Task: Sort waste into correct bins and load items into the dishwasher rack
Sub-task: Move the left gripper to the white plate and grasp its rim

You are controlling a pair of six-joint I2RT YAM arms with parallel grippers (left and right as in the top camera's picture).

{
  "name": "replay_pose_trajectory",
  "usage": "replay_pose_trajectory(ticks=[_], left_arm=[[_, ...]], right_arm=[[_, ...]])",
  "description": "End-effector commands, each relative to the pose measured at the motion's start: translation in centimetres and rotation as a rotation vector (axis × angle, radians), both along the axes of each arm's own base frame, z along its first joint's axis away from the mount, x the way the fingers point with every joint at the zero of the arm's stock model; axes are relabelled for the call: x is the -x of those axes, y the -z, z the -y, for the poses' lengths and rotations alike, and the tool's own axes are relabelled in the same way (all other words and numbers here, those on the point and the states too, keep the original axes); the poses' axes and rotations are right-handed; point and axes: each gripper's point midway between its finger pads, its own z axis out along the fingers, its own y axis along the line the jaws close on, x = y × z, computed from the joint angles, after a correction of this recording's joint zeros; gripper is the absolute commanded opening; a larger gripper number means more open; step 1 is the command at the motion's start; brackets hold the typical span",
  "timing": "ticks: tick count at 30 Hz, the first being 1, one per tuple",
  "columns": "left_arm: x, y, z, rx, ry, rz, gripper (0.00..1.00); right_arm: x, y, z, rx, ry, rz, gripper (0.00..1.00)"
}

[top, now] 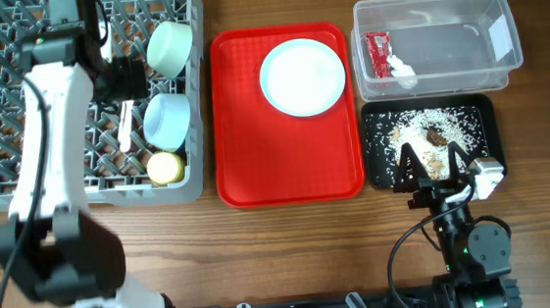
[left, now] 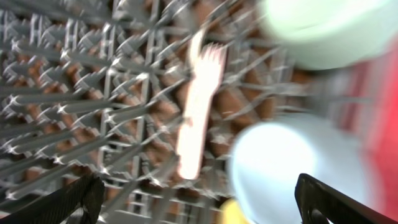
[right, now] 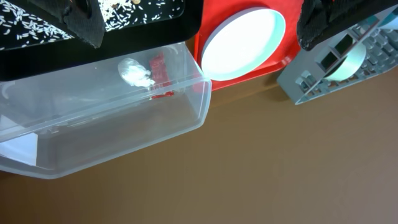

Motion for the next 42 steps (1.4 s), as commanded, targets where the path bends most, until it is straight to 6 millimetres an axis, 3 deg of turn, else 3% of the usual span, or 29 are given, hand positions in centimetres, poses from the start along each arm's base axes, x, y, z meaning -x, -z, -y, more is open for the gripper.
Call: replay_pose_trajectory(ticks=[1,4,6,8,11,15,21,26,30,35,42], left_arm=[[0.6,-6.2,8.9,0.293,0.188,0.179,1.00],[1.7,-8.8,15.8,0.479,0.386,0.227,1.00],[1.7,-9.0,18.5,0.512,0.461,0.240,1.00],[0.8,-7.9,20.1,0.493,0.465,0.231,1.00],[-1.6,-2.3,21.0,0.426,0.253,0.135,0.95],[-2.7,5.7,23.9,0.315,0.306,0.015,0.95],[-3.4,14.0,25.7,0.188,0.254,-0.060,0.83],[-3.6,17.4,26.3,0.203,0.178,-0.089,0.71],[-2.7,18.5,25.8,0.182,0.160,-0.137,0.48],[-0.6,18.9,23.0,0.054,0.128,-0.220,0.07],[0.8,18.0,22.2,0.010,0.151,-0.262,0.04]], right_arm=[[0.0,-0.3,0.1,-0.009,0.005,0.012,1.00],[0.0,-0.3,0.1,-0.009,0.005,0.012,1.00],[0.0,-0.3,0.1,-0.009,0.005,0.012,1.00],[0.0,-0.3,0.1,-0.009,0.005,0.012,1.00],[0.0,-0.3,0.1,-0.009,0.005,0.012,1.00],[0.0,-0.3,0.1,-0.009,0.005,0.012,1.00],[0.0,-0.3,0.1,-0.009,0.005,0.012,1.00],[0.0,-0.3,0.1,-0.009,0.005,0.012,1.00],[0.0,-0.3,0.1,-0.009,0.005,0.012,1.00],[0.0,-0.3,0.1,-0.009,0.005,0.012,1.00],[0.0,-0.3,0.1,-0.009,0.005,0.012,1.00]])
